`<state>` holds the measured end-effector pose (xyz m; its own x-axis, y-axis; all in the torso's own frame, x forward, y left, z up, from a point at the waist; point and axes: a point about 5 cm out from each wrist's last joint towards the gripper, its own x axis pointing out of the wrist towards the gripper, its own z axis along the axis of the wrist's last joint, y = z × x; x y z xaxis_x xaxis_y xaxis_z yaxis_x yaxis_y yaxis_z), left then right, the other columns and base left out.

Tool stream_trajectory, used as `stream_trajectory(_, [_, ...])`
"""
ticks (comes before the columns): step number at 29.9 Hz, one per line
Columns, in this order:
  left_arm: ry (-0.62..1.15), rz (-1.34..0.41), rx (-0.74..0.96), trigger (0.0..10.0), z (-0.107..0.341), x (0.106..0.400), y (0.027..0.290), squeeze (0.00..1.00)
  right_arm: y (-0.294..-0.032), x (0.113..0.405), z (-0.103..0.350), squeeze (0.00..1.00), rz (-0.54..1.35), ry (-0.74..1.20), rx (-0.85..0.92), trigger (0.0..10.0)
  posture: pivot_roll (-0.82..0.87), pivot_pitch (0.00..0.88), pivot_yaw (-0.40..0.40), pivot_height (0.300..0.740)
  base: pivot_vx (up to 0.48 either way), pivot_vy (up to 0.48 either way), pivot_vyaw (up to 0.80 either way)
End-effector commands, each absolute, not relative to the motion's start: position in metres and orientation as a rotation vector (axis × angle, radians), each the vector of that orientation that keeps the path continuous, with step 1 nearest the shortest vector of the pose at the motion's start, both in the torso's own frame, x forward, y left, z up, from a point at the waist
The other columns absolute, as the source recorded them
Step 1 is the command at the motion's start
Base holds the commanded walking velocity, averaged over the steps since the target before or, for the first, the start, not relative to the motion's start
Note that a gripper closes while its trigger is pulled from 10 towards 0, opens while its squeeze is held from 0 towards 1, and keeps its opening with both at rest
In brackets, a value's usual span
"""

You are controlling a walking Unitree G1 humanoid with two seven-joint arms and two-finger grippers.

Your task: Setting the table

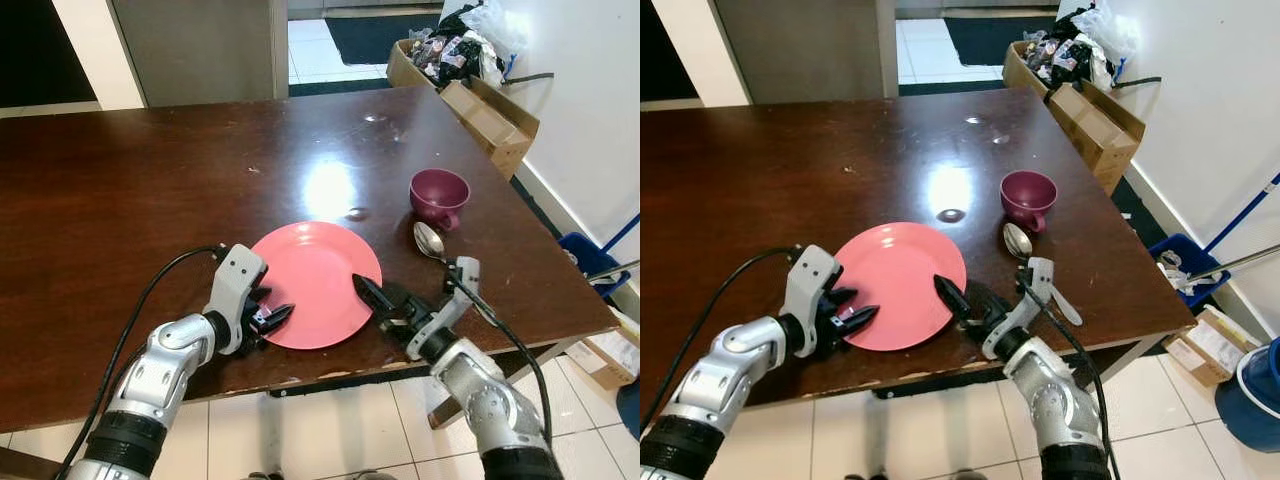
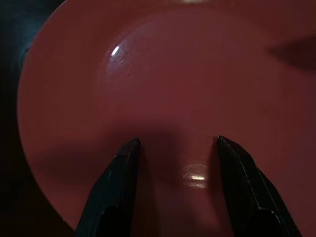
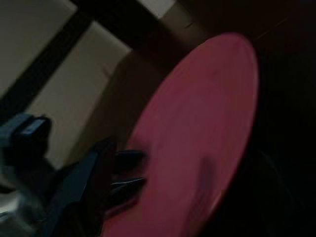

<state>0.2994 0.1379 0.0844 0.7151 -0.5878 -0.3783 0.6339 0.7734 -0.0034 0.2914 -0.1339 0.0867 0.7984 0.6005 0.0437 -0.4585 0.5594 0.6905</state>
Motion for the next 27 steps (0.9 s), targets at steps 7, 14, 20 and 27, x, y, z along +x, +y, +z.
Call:
stream_trajectory(7, [0.647, -0.631, 0.102, 10.0, 0.037, 0.273, 0.155, 0.0, -0.119, 0.296, 0.074, 0.0, 0.695, 0.309, 0.828, 10.0, -0.05, 0.058, 0.038, 0.74, 0.0, 0.0, 0.0])
stream_trajectory(14, [0.643, -0.63, 0.098, 10.0, 0.038, 0.272, 0.155, 0.0, -0.109, 0.303, 0.071, 0.0, 0.734, 0.329, 0.781, 0.0, -0.04, 0.054, 0.034, 0.74, 0.0, 0.0, 0.0])
stream_trajectory(20, [0.648, -0.637, 0.1, 10.0, 0.038, 0.271, 0.156, 0.0, -0.114, 0.312, 0.087, 0.0, 0.745, 0.213, 0.828, 0.0, -0.04, 0.057, 0.041, 0.74, 0.0, 0.0, 0.0])
stream_trajectory(27, [0.641, -0.644, 0.099, 10.0, 0.041, 0.272, 0.156, 0.0, -0.116, 0.315, 0.101, 0.0, 0.784, 0.139, 0.885, 0.0, -0.04, 0.059, 0.046, 0.74, 0.0, 0.0, 0.0])
